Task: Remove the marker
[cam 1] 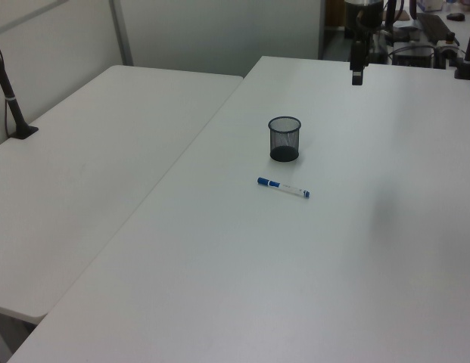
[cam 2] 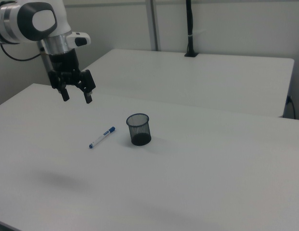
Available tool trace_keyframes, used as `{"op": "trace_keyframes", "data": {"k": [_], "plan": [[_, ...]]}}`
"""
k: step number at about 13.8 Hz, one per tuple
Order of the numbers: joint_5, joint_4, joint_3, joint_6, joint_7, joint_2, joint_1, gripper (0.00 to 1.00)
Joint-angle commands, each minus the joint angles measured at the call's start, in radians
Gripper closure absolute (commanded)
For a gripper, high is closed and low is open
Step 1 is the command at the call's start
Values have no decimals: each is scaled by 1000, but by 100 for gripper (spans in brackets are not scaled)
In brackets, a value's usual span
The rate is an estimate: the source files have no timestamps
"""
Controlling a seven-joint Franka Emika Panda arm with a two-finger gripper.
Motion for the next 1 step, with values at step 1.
{"op": "trace_keyframes", "data": {"k": [1], "plan": [[10,-18,-7,-7,-21,-16,9,0]]}}
